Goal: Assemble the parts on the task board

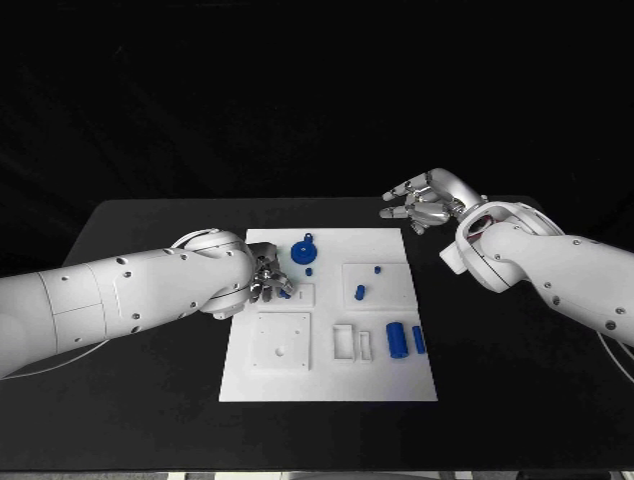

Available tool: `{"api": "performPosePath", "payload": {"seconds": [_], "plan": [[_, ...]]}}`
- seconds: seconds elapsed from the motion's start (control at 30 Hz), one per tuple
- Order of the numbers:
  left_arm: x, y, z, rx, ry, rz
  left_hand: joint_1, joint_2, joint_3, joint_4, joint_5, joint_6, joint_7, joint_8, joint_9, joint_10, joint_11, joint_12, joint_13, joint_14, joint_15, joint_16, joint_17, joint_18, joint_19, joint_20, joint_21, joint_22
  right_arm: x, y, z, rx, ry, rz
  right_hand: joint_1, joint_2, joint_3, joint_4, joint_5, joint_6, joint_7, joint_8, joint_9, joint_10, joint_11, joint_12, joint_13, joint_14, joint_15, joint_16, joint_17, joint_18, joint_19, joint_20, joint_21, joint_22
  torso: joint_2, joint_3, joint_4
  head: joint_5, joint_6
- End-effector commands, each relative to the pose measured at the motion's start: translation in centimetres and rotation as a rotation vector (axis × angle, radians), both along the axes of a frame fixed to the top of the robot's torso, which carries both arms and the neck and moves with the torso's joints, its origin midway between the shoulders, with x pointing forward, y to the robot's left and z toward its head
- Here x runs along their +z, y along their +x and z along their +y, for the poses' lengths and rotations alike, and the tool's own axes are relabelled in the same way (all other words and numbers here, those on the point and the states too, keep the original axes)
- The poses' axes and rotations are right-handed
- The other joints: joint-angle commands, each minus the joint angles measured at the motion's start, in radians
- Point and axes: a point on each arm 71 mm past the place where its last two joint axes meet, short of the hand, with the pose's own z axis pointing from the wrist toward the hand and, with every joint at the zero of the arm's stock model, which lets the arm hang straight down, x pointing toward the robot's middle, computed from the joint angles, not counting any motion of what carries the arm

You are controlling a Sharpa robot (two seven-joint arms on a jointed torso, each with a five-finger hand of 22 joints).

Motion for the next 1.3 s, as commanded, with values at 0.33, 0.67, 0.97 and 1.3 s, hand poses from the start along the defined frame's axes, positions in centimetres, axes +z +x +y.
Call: {"api": "performPosePath", "payload": {"seconds": [0.33,0.67,0.97,1.3], "plan": [[-0.43,-0.39,-0.14,-0.015,0.014,0.004,0.026,0.017,-0.002,0.014,-0.006,0.254,-0.132,0.001,0.15,0.031,-0.02,-0.004,-0.003,0.002,-0.002,0.0,-0.004,-0.015,0.003,0.001,-0.008,0.02,0.0,-0.05,0.16,0.018,0.002,0.003,-0.012,0.0,0.003,-0.006,0.01,0.004,0.003,-0.004,-0.001,-0.003,0.0,-0.003,-0.001,0.0,0.0,-0.001,0.002,0.015,0.024,0.002,0.001,0.035,0.0,-0.0003,-0.0002,-0.001,0.0],[-0.58,-0.66,-0.24,-0.03,0.014,0.018,0.043,-0.011,-0.058,0.064,-0.022,0.267,-0.134,0.004,0.098,0.031,-0.02,0.001,-0.004,0.001,0.0,0.005,-0.002,-0.015,0.006,0.003,-0.013,0.02,-0.01,-0.04,0.12,0.018,0.001,0.004,-0.013,0.0,0.004,-0.007,0.015,0.004,0.003,-0.004,-0.001,-0.004,0.0,-0.004,-0.001,0.0,0.0,-0.002,0.002,0.015,0.024,0.002,0.0,0.035,0.0,-0.0003,0.0004,-0.001,0.0],[-0.59,-0.41,-0.09,-0.021,0.013,0.011,0.01,-0.013,-0.073,0.115,-0.076,0.268,-0.136,0.005,0.095,0.031,-0.02,0.002,-0.004,0.001,0.0,0.005,-0.002,-0.015,0.006,0.003,-0.016,0.02,-0.02,-0.03,0.15,0.019,0.001,0.005,-0.015,0.0,0.006,-0.007,0.019,0.005,0.003,-0.004,-0.001,-0.003,-0.001,-0.003,0.0,0.0,0.0,-0.002,0.002,0.015,0.024,0.002,-0.001,0.035,0.0,-0.0002,-0.0005,-0.001,0.003],[-0.54,-0.03,0.16,-0.002,0.012,-0.004,0.008,-0.035,-0.121,0.191,-0.194,0.268,-0.136,0.005,0.096,0.031,-0.02,-0.001,-0.007,0.0,0.0,0.001,-0.005,-0.015,0.008,0.003,-0.022,0.02,-0.06,-0.01,0.14,0.018,0.001,0.006,-0.015,0.0,0.006,-0.007,0.019,0.005,0.003,-0.004,-0.001,-0.003,-0.001,-0.003,0.0,0.0,0.0,-0.002,0.002,0.015,0.024,0.002,-0.001,0.035,0.0,0.0001,-0.0006,-0.004,0.006]]}}
